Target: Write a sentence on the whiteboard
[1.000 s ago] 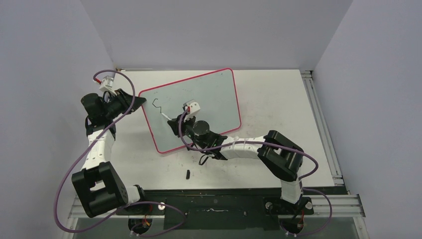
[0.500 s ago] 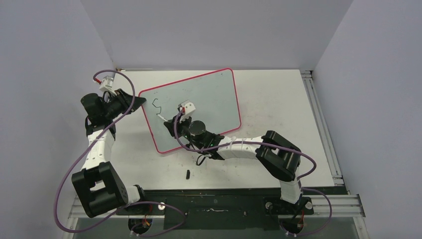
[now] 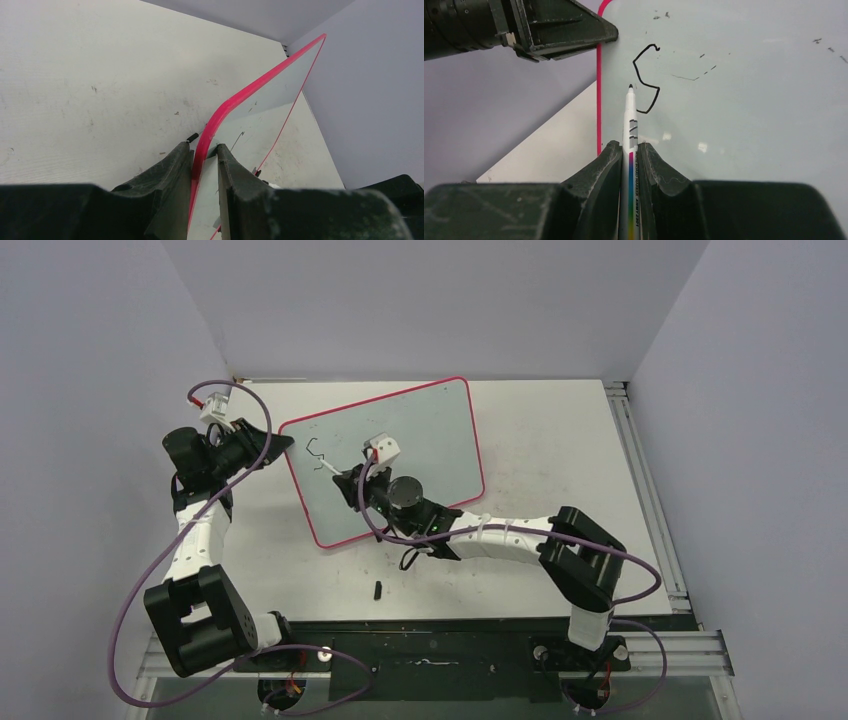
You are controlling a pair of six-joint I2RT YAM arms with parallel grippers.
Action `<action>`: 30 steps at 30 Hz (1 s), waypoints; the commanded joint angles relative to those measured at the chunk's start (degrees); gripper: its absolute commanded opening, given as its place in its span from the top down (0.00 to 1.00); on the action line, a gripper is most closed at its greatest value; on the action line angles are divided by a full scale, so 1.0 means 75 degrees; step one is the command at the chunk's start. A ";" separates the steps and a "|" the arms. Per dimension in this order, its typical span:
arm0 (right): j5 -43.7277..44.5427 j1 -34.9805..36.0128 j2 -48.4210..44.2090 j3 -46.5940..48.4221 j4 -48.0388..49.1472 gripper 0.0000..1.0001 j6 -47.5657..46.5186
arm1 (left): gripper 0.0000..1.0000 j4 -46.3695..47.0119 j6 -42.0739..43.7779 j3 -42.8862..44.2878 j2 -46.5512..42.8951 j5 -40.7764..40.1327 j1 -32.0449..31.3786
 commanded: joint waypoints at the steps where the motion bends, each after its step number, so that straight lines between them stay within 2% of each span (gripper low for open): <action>1: 0.0095 -0.0195 -0.0345 -0.0020 0.0210 0.95 -0.0155 | 0.79 0.0065 0.0096 0.0062 -0.0123 0.0001 -0.0007; 30: -0.0339 -0.0434 0.0230 0.0488 -0.0044 0.95 -0.0054 | 0.79 0.0047 0.0120 0.0051 -0.0125 0.0000 -0.0007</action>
